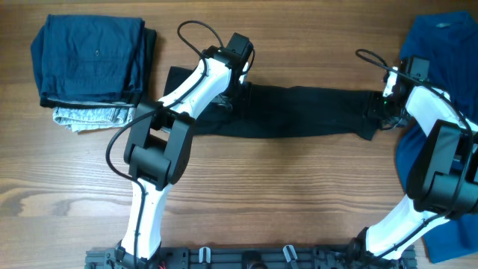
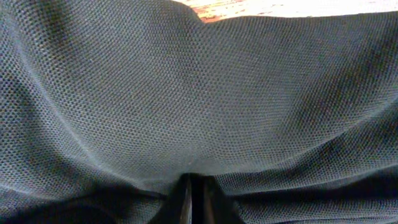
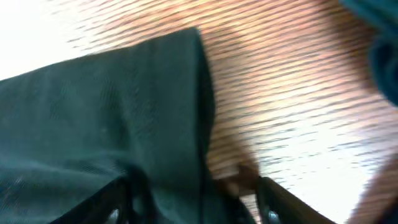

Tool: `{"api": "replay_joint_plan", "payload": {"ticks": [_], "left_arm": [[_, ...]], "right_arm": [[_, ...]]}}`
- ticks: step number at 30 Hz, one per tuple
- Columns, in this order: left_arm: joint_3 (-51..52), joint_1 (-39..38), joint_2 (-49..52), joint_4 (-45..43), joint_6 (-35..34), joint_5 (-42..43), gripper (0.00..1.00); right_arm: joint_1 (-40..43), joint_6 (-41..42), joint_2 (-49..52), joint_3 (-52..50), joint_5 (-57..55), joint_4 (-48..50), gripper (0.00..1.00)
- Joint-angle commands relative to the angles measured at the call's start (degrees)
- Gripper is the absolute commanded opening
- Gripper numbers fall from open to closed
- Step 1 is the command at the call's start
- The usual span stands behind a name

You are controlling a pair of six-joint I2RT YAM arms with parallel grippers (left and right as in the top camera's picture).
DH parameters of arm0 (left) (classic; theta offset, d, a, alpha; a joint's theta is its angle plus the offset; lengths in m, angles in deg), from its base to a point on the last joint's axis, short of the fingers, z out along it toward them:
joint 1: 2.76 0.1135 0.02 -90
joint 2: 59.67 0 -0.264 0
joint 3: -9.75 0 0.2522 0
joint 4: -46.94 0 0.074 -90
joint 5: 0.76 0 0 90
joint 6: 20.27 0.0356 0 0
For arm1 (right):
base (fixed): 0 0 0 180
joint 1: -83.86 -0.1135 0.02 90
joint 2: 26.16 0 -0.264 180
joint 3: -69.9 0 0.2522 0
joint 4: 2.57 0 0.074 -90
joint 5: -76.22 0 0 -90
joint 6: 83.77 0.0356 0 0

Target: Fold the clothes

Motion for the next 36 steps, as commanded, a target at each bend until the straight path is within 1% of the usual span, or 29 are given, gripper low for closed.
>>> {"api": "replay_joint_plan", "payload": {"ticks": [1,3,4,6,7,8,9,10,11,12,14,17,19,21,22,23,24,26,29,30,31,36], "left_arm": [[0.76,0.09,0.72,0.72,2.23,-1.97,0.05],[0.76,0.09,0.63,0.76,2.36,-1.97,0.04],[0.76,0.09,0.66,0.81,2.4,-1.95,0.04],[0.76,0.02,0.66,0.52,2.4,-1.92,0.04],[0.76,0.04,0.63,0.24,2.4,-1.36,0.04],[0.76,0.04,0.63,-0.2,2.4,-0.59,0.04],[0.76,0.04,0.63,-0.61,2.4,-0.09,0.04],[0.76,0.04,0.39,-0.83,2.4,-0.02,0.04],[0.76,0.04,0.07,-0.96,2.4,-0.02,0.05],[0.74,0.04,-0.42,-0.98,2.4,0.0,0.05],[0.76,0.04,-0.94,-0.94,2.4,0.5,0.05],[0.76,0.04,-1.11,-0.81,2.4,3.5,0.05],[0.74,0.04,-1.2,-2.4,2.36,3.67,0.05],[0.46,0.04,-1.97,-4.0,2.03,4.5,0.05],[-0.07,0.04,-2.75,-4.11,1.86,4.48,0.05],[-0.22,0.04,-3.39,-4.55,1.88,4.46,0.06],[-0.22,0.04,-4.11,-5.42,1.9,4.42,0.11],[-0.22,0.04,-4.24,-6.47,1.9,3.96,0.13],[-0.09,0.04,-3.17,-6.84,1.75,-0.33,0.13],[-0.07,0.04,-2.97,-6.8,1.75,-0.48,0.13],[-0.02,0.02,-2.8,-6.56,1.75,-0.48,0.12],[0.02,-0.31,-2.75,0.7,1.75,0.42,0.08]], "right_arm": [[0.44,1.29,-1.27,5.27,-2.38,-3.48,0.71],[0.44,1.22,-4.48,11.93,-2.29,-9.11,0.72],[0.44,0.83,-6.23,14.21,1.07,-11.69,0.71],[0.37,-2.29,-8.9,15.91,16.41,-15.02,0.66],[0.37,-2.84,-9.09,15.91,20.55,-16.5,0.59],[0.35,-2.8,-8.9,15.5,22.49,-18.36,0.47],[0.22,-2.82,-8.74,14.25,22.43,-18.97,0.3],[0.07,-2.75,-8.48,12.35,22.1,-18.4,0.15],[0.07,-2.05,-8.26,10.62,21.27,-17.51,0.1],[0.07,0.17,-7.65,6.93,18.67,-14.08,0.09],[0.07,1.22,-7.06,1.68,17.42,-8.0,0.09],[0.07,0.59,-5.55,-6.71,17.46,4.0,0.07],[0.04,0.39,-4.48,-9.62,17.46,8.44,0.06],[0.07,0.39,-3.76,-11.52,17.38,10.32,0.07],[0.04,0.37,-3.54,-11.96,17.18,10.64,0.06],[0.04,0.39,-3.48,-12.26,16.83,10.82,0.06],[0.07,0.37,-3.48,-12.52,16.81,11.04,0.06],[0.04,0.37,-3.5,-12.57,16.81,11.06,0.05],[0.07,0.39,-3.5,-12.57,16.81,11.06,0.06],[0.07,0.39,-3.5,-12.57,16.83,11.06,0.06],[0.07,0.39,-3.5,-12.57,16.81,11.06,0.06],[0.07,0.39,-3.5,-12.57,16.79,11.06,0.07]]}}
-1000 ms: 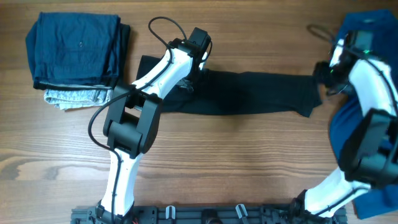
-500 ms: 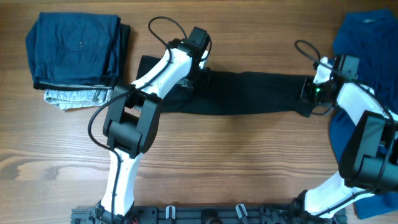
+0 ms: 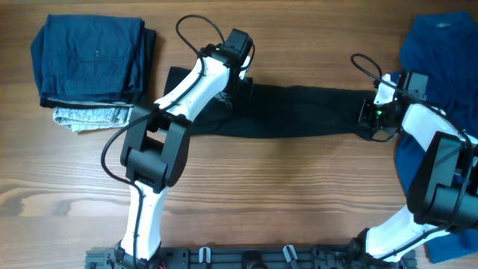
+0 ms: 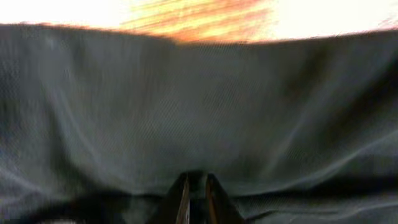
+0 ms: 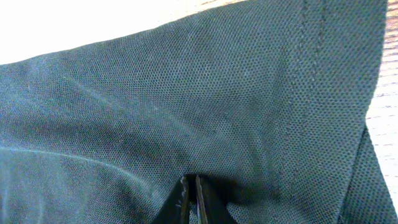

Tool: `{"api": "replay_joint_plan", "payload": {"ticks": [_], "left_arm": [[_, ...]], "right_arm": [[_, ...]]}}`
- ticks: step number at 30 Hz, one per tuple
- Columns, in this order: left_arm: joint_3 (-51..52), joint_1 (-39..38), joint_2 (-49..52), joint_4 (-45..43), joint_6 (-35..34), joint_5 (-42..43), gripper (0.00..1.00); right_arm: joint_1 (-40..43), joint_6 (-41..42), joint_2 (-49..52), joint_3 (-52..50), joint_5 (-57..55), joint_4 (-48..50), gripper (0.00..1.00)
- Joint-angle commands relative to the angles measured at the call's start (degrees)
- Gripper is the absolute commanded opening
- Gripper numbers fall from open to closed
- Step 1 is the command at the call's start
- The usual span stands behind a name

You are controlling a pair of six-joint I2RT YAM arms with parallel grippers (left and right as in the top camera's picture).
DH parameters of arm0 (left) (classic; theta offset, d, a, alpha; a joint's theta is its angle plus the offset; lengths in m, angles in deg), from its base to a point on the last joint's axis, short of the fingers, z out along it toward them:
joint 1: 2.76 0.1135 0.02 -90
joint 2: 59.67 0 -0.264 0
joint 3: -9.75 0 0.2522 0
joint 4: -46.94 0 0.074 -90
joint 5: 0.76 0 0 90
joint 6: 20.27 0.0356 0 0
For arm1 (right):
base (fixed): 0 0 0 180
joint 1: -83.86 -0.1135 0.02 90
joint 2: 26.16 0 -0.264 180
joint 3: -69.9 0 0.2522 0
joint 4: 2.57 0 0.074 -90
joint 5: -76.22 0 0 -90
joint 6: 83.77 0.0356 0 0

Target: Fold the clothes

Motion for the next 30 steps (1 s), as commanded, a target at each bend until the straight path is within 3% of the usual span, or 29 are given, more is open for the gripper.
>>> {"api": "replay_joint_plan", "payload": {"ticks": [1,10,12,16,19,22,26,30], "left_arm": [[-0.04,-0.7,-0.81,4.07,0.33,-0.28,0.07],[-0.07,-1.01,-0.83,16.85,0.81,-0.33,0.04],[-0.09,-0.94,-1.42,16.33,2.03,-1.25,0.04],[-3.02,-0.85,-6.71,12.57,1.79,-1.38,0.05],[-3.72,-0.44,-11.41,8.7,-0.55,-3.76,0.22],[-3.56,1.84,-11.96,9.03,-4.81,-9.55,0.27],[-3.28,6.23,-11.17,9.9,-6.43,-8.98,0.26],[-3.28,9.84,-11.13,11.04,-6.43,-8.87,0.33]], "right_arm": [[-0.24,0.22,1.57,-1.4,-1.16,0.04,0.07],[-0.24,0.24,1.57,-1.38,-4.15,-0.35,0.1],[-0.24,0.24,1.16,-0.04,-4.07,-1.68,0.18],[-0.24,1.01,-3.15,9.57,-3.74,-13.38,0.41],[-0.24,1.01,-5.79,14.95,-4.26,-20.87,0.61],[-0.24,0.85,-5.84,15.87,-9.33,-24.7,0.64],[-0.17,0.85,-5.46,15.87,-15.32,-24.22,0.68],[0.26,0.79,-2.38,15.41,-16.63,-20.87,0.72]]}}
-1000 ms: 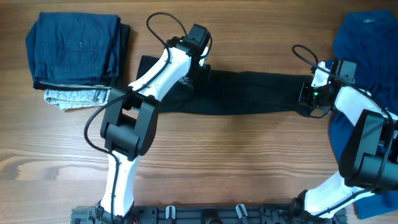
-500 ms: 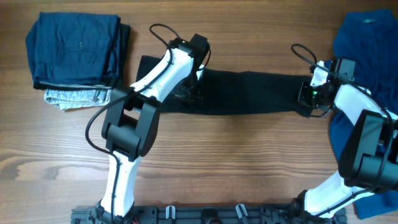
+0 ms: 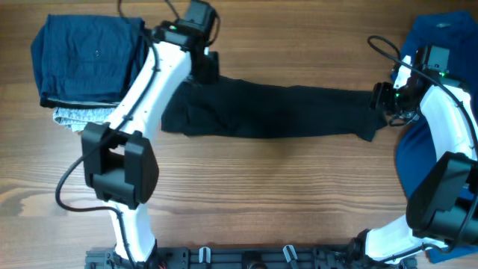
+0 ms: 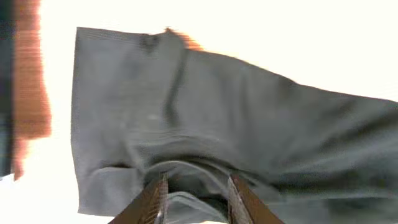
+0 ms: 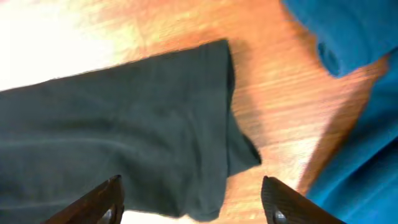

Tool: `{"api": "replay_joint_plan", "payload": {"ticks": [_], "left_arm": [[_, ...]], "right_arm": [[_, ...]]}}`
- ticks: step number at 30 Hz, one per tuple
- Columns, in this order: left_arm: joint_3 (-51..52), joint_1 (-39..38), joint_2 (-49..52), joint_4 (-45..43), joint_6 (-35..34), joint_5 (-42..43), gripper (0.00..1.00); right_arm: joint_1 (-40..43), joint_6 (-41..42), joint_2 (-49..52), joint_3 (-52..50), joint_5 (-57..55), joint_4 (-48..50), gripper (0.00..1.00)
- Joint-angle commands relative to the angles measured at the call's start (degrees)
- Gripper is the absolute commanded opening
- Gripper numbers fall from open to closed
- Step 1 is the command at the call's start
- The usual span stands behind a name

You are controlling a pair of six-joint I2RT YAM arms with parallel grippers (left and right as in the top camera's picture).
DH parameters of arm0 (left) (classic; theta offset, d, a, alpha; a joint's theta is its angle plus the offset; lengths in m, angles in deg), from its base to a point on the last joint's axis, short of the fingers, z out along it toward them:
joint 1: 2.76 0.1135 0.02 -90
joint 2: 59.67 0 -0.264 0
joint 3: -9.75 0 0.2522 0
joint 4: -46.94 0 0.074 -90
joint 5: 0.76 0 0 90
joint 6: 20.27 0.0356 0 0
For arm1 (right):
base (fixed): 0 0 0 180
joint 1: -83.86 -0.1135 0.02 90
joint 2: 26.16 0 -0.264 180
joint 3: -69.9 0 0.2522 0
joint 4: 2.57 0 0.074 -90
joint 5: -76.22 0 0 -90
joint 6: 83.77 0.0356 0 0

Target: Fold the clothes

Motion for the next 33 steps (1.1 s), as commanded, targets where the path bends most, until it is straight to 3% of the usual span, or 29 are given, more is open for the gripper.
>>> {"api": "replay_joint_plan", "payload": {"ticks": [1,8,11,16,20,27,33], "left_arm": [[0.0,2.89,0.7,1.81,-1.16,-0.94,0.33],[0.0,4.57,0.7,3.96,-1.16,-0.94,0.36],[0.0,4.57,0.7,4.02,-1.16,-0.94,0.36],[0.0,4.7,0.68,4.02,-1.11,-0.96,0.33],[-0.02,6.12,-0.24,4.0,-1.14,-0.92,0.27],[-0.02,10.99,-2.36,5.53,-1.16,0.17,0.33],[0.0,14.53,-2.38,5.84,-1.14,1.46,0.35]], "right_arm": [[0.92,-0.72,4.94,-0.44,-2.93,5.18,0.72],[0.96,-1.51,13.6,-0.44,-2.69,10.34,0.71],[0.9,-1.51,16.87,-0.48,-1.84,11.1,0.6],[0.9,-3.58,17.86,-0.39,-1.42,10.27,0.06],[3.08,-2.95,17.77,3.37,-0.79,7.17,0.04],[11.39,-3.74,17.73,13.14,6.47,0.7,0.04],[11.28,-5.97,17.2,23.04,8.2,-8.72,0.04]]}}
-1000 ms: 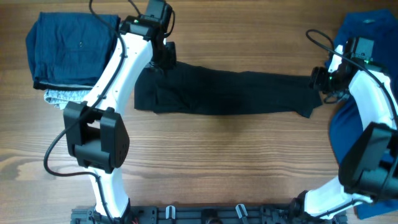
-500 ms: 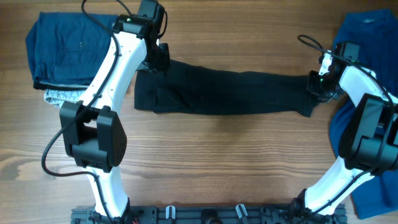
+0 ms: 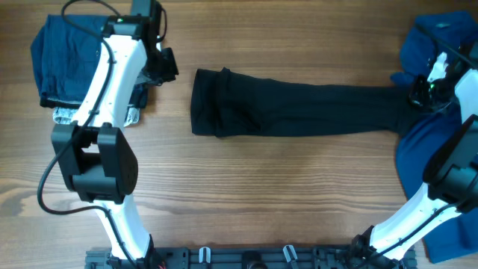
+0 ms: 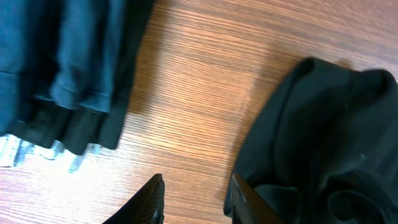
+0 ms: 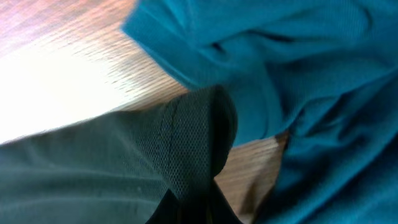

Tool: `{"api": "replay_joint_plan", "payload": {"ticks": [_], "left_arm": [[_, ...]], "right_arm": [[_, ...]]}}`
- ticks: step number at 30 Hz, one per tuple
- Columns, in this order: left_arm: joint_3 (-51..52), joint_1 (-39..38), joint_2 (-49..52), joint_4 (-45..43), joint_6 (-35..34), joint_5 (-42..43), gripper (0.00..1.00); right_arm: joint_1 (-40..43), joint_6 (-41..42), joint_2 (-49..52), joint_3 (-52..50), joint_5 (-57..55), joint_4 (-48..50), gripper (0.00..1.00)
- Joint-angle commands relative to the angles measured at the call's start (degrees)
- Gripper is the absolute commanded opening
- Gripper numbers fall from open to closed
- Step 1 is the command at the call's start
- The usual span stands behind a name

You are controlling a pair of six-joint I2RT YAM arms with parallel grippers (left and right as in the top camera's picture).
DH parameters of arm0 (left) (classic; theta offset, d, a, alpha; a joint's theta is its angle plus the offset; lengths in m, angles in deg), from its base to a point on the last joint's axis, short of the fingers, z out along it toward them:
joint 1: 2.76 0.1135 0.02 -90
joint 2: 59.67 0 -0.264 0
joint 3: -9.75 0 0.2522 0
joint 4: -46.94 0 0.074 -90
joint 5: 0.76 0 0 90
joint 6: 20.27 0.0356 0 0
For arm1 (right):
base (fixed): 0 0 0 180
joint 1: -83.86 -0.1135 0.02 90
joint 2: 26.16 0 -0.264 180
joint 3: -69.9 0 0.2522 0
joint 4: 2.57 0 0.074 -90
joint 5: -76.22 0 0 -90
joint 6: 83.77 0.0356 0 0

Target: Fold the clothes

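Observation:
A long black garment (image 3: 299, 108) lies stretched across the table, its left end bunched (image 4: 317, 137). My right gripper (image 3: 417, 93) is shut on its right end (image 5: 124, 162), the jaws (image 5: 196, 208) pinching the hem beside a teal garment (image 5: 298, 62). My left gripper (image 3: 163, 66) stands open over bare wood (image 4: 196, 199), between the black garment and a folded navy stack (image 4: 68, 62), holding nothing.
The folded navy stack (image 3: 75, 60) rests at the far left on a light grey folded piece (image 3: 71, 116). A heap of blue cloth (image 3: 412, 153) fills the right edge under my right arm. Wooden table (image 3: 261, 194) shows in front.
My right gripper, open then, is now shut on the garment's right end, farther right. The garment lies farther right. My left gripper has moved left off it, beside the stack.
First my left gripper was shut on the black garment's left part and my right was open at its right end. Then both were shut on it. Then the left was farther left and both stood open. Now the right holds the end and the garment sits farther right.

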Motion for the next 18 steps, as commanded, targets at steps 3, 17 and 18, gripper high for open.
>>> {"api": "replay_joint_plan", "payload": {"ticks": [3,17,18], "left_arm": [[0.0,1.7,-2.27,0.28,-0.52,0.92,0.38],[0.0,1.7,-2.27,0.24,-0.52,0.92,0.47],[0.0,1.7,-2.27,0.26,-0.5,0.92,0.47]], "right_arm": [[-2.43,-1.38,-2.23,7.04,8.2,-8.37,0.04],[-25.81,6.01,-4.0,6.8,12.0,-13.84,0.04],[-27.52,7.21,-3.65,6.54,9.99,-13.16,0.04]]}}
